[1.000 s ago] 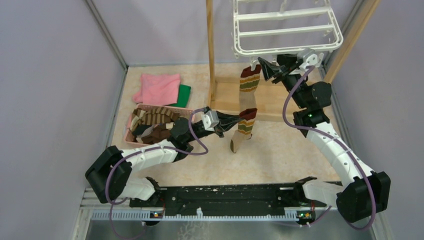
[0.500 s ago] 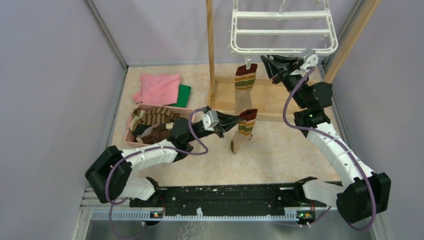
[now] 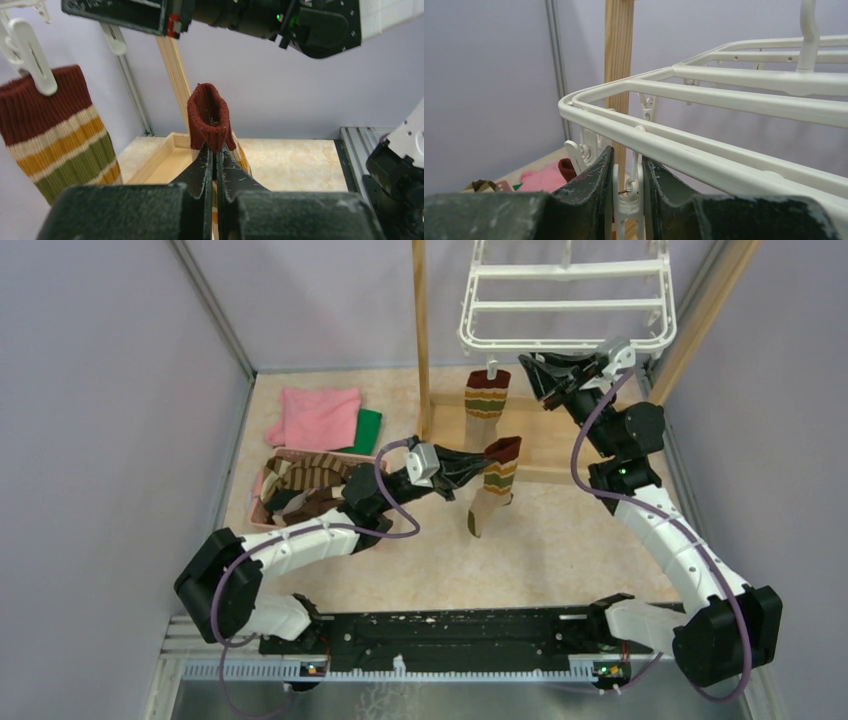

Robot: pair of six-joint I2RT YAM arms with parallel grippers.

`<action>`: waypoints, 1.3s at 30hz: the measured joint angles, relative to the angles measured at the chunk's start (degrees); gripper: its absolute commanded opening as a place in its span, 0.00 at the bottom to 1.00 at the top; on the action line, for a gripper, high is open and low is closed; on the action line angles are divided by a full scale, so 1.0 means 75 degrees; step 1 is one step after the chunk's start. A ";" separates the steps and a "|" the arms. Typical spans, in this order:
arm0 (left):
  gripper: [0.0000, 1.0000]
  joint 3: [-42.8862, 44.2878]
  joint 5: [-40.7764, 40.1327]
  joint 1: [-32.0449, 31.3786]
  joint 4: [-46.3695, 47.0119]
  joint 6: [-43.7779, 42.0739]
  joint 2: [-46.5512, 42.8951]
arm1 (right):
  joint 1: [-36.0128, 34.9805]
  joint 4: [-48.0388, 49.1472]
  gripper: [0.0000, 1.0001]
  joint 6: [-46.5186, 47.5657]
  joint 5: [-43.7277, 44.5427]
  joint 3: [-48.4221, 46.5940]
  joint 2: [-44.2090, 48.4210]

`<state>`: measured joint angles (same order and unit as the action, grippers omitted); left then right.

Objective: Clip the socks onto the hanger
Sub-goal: Clamp the sock onto the hanger.

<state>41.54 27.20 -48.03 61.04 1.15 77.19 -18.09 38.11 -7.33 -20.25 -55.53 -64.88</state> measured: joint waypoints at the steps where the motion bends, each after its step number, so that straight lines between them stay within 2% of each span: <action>1: 0.01 0.0125 -0.0020 0.0000 -0.0023 0.0009 0.0050 | 0.0012 -0.0058 0.00 -0.0073 0.0003 -0.0006 0.0003; 8: 0.01 0.0793 -0.0044 0.0210 -0.0114 0.0469 0.0694 | 0.0035 -0.0749 0.00 -0.0962 0.0079 -0.0289 0.0003; 19: 0.00 0.1148 0.0965 0.1209 0.0609 0.2751 0.1699 | 0.0041 -0.1515 0.00 -0.2291 0.0271 -0.0577 0.0003; 26: 0.00 0.2159 0.1661 0.1346 0.1003 0.3844 0.2162 | 0.0047 -0.1603 0.00 -0.2407 0.0286 -0.0612 0.0000; 39: 0.00 0.3518 0.2267 0.1612 0.1425 0.5321 0.3567 | 0.0050 -0.1594 0.00 -0.2433 0.0233 -0.0612 0.0000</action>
<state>67.92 44.21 -35.94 71.72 41.06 103.94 -17.72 26.15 -25.58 -18.50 -60.12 -64.88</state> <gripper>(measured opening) 0.030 0.212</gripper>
